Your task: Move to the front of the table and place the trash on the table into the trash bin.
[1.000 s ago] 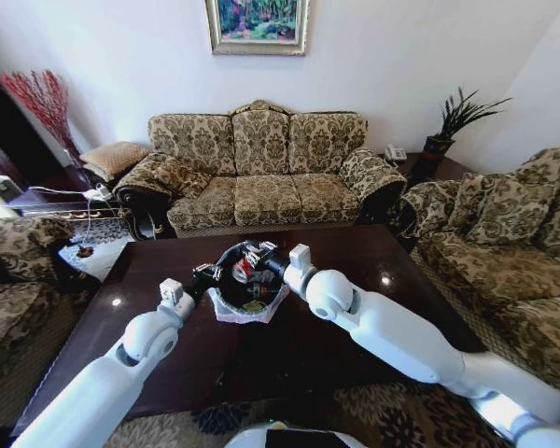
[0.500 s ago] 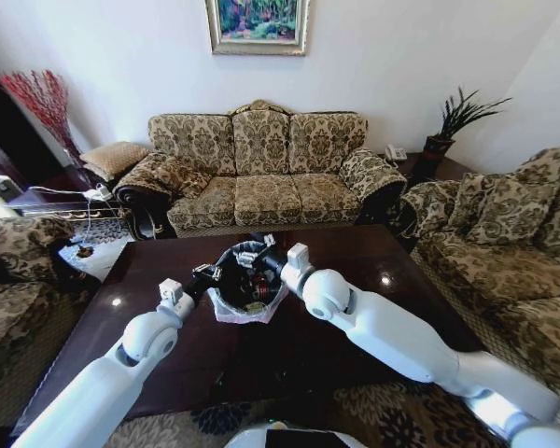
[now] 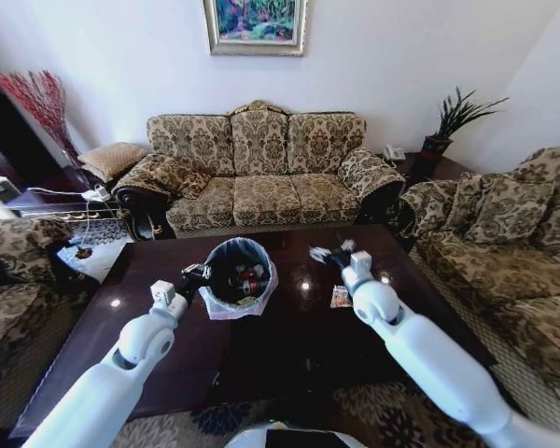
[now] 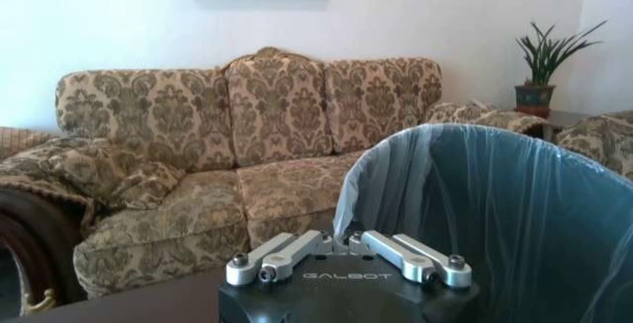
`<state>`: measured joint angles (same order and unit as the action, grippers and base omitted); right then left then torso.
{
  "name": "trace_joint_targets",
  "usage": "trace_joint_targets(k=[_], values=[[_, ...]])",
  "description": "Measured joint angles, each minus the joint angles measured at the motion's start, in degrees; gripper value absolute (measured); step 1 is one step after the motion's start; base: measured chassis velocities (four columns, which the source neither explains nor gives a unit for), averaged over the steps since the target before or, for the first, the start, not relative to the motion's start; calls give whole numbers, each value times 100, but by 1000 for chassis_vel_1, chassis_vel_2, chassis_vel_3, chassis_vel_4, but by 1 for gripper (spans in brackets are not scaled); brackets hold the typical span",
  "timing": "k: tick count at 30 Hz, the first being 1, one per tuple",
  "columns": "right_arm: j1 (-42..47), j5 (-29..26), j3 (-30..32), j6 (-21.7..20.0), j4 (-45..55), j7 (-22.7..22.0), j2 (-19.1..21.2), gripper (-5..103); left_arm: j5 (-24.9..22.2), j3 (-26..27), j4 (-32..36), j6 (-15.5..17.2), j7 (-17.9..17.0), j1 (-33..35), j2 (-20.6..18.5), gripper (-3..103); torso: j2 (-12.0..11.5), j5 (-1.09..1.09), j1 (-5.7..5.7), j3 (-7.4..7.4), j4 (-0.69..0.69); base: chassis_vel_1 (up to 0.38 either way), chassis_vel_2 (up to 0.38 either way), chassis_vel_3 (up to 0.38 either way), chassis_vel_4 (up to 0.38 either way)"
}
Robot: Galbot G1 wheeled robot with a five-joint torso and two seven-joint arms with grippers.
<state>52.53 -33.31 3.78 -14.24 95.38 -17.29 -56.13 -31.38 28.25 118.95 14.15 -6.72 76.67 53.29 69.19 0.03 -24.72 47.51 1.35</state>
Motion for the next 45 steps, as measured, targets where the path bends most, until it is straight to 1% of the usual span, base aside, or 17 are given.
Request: trace_joint_targets(k=[3, 6, 14, 18, 20, 22, 23, 28, 31, 34, 35, 37, 38, 40, 41, 44, 45], values=[[261, 55, 272, 156, -499, 174, -158, 100, 38, -3, -4, -1, 0, 17, 9, 2, 0, -1, 0, 0, -5, 0, 0, 0, 0], [456, 54, 512, 368, -1057, 473, -356, 100, 71, 8, -15, -1, -5, 31, 8, 2, 0, -2, 0, 0, -4, 0, 0, 0, 0], [416, -35, 582, 623, -1759, 899, -658, 100, 46, 15, -17, -1, -27, 29, -36, 2, 0, -3, 0, 0, -1, 0, 0, 0, 0], [319, -8, 578, 663, -2023, 925, -768, 103, 17, 17, -17, -1, -29, 22, -66, 2, 0, -3, 0, 0, -2, 0, 0, 0, 0], [258, -3, 584, 674, -2171, 984, -827, 95, -10, 16, -17, -1, -27, 9, -91, 2, 0, -3, 0, 0, -1, 0, 0, 0, 0], [243, -2, 586, 675, -2205, 1004, -841, 95, -25, 15, -17, -1, -27, 4, -98, 2, 0, -3, 0, 0, -1, 0, 0, 0, 0], [212, -3, 588, 675, -2271, 1056, -871, 84, -59, 7, -17, -1, -21, -2, -110, 2, 0, -3, 0, 0, -1, 0, 0, 0, 0], [177, -8, 586, 675, -2427, 1115, -951, 74, -94, -4, -10, -2, -10, -17, -124, 2, 0, -3, 0, 0, -3, 0, 0, 0, 0], [166, -9, 577, 681, -2545, 1136, -1031, 57, -129, -6, 27, -5, -1, -20, -144, 2, 0, -3, 0, 0, -2, 0, 0, 0, 0], [165, -8, 565, 692, -2571, 1139, -1055, 46, -146, -1, 44, -8, 3, -21, -161, 2, 0, -4, 0, 0, -2, 0, 0, 0, 0], [165, -8, 565, 692, -2571, 1139, -1055, 46, -146, -1, 44, -8, 3, -21, -161, 2, 0, -4, 0, 0, -2, 0, 0, 0, 0], [164, -7, 563, 702, -2572, 1133, -1065, 36, -156, 3, 54, -11, 7, -25, -177, 2, 0, -3, 0, 0, -2, 0, 0, 0, 0], [164, -7, 563, 702, -2572, 1133, -1065, 36, -156, 3, 54, -11, 7, -25, -177, 2, 0, -3, 0, 0, -2, 0, 0, 0, 0], [159, -6, 562, 711, -2557, 1106, -1065, 25, -161, 3, 58, -13, 9, -32, -179, 2, 0, -3, 0, 0, -2, 0, 0, 0, 0], [159, -6, 562, 711, -2557, 1106, -1065, 25, -161, 3, 58, -13, 9, -32, -179, 2, 0, -3, 0, 0, -2, 0, 0, 0, 0], [186, 81, 570, 762, -2442, 1011, -1064, 12, -163, -7, 61, -17, 11, -40, -179, 2, 0, -2, 0, 0, -1, 0, 0, 0, 0], [219, 142, 593, 781, -2320, 969, -1059, 12, -164, -9, 62, -19, 13, -41, -178, 2, 0, -1, -1, 0, -2, 0, 0, 0, 0]])
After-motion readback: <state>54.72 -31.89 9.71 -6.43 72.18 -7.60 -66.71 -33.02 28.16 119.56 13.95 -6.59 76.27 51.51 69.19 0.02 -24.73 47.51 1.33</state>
